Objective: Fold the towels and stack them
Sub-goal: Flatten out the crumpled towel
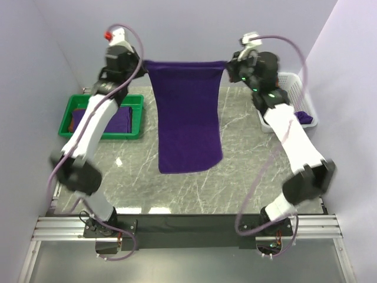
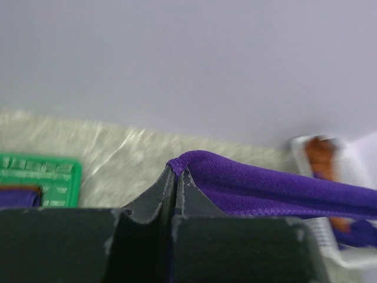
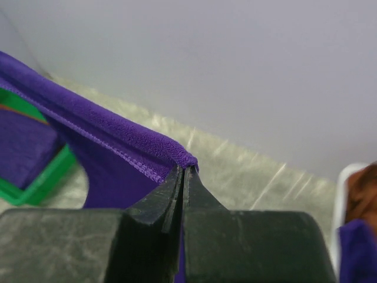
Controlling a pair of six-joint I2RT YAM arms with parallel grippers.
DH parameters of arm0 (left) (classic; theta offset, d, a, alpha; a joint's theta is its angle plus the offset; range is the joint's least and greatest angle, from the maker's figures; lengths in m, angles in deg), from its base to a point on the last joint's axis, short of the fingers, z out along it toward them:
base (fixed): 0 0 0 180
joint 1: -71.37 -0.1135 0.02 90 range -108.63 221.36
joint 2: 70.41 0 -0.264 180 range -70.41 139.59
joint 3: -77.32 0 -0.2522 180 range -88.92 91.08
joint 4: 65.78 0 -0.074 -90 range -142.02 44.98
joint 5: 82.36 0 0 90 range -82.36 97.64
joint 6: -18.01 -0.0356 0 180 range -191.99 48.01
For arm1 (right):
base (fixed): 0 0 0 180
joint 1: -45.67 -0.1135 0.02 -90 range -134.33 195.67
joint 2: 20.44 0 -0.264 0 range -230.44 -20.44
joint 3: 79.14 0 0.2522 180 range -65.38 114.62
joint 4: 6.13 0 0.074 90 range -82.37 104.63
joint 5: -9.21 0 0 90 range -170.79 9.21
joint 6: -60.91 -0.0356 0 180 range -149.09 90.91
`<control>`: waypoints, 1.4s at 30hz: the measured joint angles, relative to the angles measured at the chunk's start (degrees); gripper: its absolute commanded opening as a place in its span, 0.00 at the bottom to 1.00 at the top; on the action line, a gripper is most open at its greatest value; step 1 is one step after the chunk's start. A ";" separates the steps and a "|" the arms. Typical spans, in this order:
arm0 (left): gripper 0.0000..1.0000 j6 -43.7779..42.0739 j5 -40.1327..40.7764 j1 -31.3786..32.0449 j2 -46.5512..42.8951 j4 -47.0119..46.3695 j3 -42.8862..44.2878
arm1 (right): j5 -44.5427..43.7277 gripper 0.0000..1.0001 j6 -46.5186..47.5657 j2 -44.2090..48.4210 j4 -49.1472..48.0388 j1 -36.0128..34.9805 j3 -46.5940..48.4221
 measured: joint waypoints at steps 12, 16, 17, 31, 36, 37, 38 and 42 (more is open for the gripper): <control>0.00 -5.57 -2.64 12.90 -38.49 -7.08 -13.68 | 7.96 0.00 1.42 35.45 -1.53 0.00 -11.34; 0.00 -5.46 -6.45 14.84 -44.59 -5.62 -15.10 | 11.50 0.00 0.87 43.12 -0.37 0.00 -13.44; 0.00 -5.42 -7.74 14.99 -45.46 -5.51 -15.10 | 12.07 0.00 0.76 44.41 -0.15 0.00 -13.62; 0.00 -4.13 -17.38 15.30 -43.71 0.68 -2.82 | 16.15 0.00 -3.04 48.57 0.90 0.00 -7.52; 0.00 -3.93 -8.74 15.26 -36.79 -0.37 -2.97 | 10.51 0.00 -3.45 41.81 -2.56 0.00 -8.00; 0.00 -3.98 -5.68 15.21 -34.34 -0.79 -3.76 | 9.18 0.00 -3.37 39.87 -3.48 0.00 -8.94; 0.00 -3.96 -2.91 15.02 -31.43 -0.87 -4.39 | 8.00 0.00 -3.26 38.05 -4.15 0.00 -9.73; 0.00 -2.62 3.26 11.63 -16.09 -1.70 -5.35 | 3.17 0.00 -2.99 24.48 -6.64 0.13 -11.43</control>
